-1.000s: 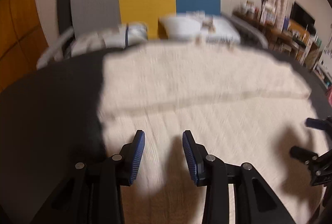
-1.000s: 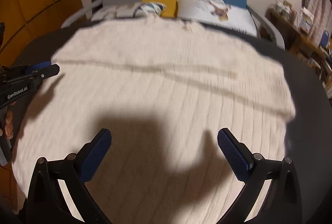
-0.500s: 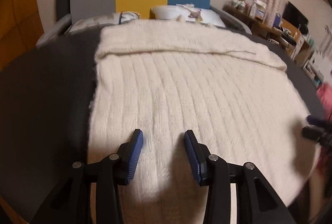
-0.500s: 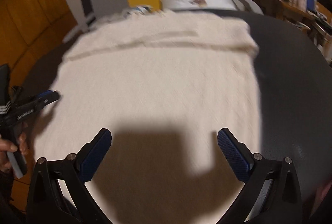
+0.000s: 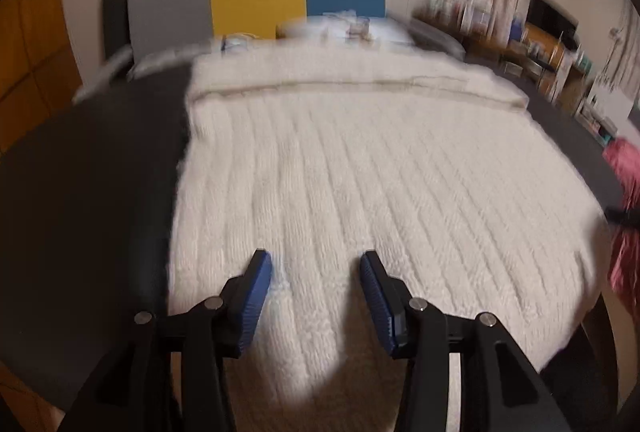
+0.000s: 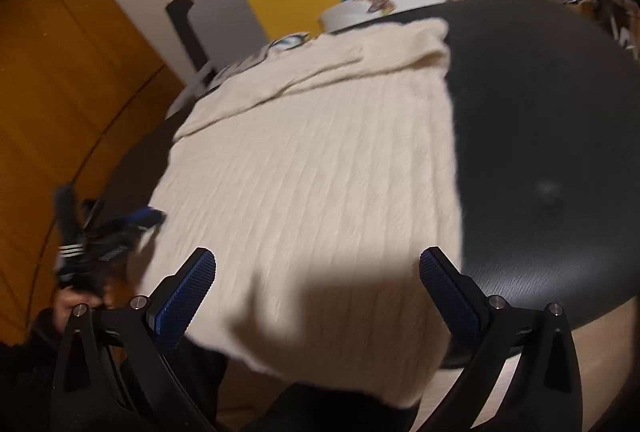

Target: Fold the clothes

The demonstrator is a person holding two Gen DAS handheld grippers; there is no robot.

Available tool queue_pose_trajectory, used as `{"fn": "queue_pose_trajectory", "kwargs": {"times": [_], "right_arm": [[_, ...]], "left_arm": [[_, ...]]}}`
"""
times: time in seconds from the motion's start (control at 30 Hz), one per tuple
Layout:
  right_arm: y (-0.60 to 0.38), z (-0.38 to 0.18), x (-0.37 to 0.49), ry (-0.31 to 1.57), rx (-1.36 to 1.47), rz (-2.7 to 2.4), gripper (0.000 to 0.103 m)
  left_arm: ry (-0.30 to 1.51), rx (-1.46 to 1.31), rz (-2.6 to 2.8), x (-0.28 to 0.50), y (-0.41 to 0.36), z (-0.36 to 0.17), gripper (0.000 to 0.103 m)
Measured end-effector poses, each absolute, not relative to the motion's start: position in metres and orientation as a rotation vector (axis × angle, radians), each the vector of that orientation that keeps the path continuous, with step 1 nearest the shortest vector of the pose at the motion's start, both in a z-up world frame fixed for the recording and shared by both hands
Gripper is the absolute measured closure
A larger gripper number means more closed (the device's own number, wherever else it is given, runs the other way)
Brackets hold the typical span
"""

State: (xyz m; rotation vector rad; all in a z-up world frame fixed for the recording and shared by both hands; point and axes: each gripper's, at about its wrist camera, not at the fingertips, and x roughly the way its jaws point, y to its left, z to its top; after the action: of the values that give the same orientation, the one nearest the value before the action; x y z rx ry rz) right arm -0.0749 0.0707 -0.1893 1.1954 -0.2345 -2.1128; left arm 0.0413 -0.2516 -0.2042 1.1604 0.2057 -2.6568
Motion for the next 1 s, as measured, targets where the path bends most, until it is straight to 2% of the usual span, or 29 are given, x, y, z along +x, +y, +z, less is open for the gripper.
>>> {"fn": "queue_pose_trajectory", "kwargs": {"times": [0.13, 0.3, 0.43, 0.53, 0.83, 1.0], "right_arm": [[0.072, -0.210, -0.081, -0.259, 1.257, -2.090, 0.000], [0.099, -0.204, -0.084, -0.404, 1.240, -2.081, 0.000], [0.113, -0.206, -0.084, -0.573, 1.200, -2.009, 0.000], [0.093, -0.223, -0.093, -0.587, 1.268, -1.933, 0.000], [0.085, -0.230, -0.103, -0.634, 1.249, -1.929, 0.000], [0.086, -0.224, -0.094, -0.571, 1.259, -1.937, 0.000]], "left_arm": [[0.337, 1.142, -2.667, 0.054, -0.264, -0.193, 0.055], [0.479, 1.107, -2.692, 0.073, -0.277, -0.181, 0.055], [0.391, 1.164, -2.659, 0.077, -0.275, -0.192, 0.055], [0.367, 1.212, -2.629, 0.076, -0.276, -0.198, 0.054], [1.084, 1.106, -2.564, 0.131, -0.359, -0.198, 0.054], [1.292, 1.168, -2.538, 0.149, -0.360, -0.219, 0.054]]}}
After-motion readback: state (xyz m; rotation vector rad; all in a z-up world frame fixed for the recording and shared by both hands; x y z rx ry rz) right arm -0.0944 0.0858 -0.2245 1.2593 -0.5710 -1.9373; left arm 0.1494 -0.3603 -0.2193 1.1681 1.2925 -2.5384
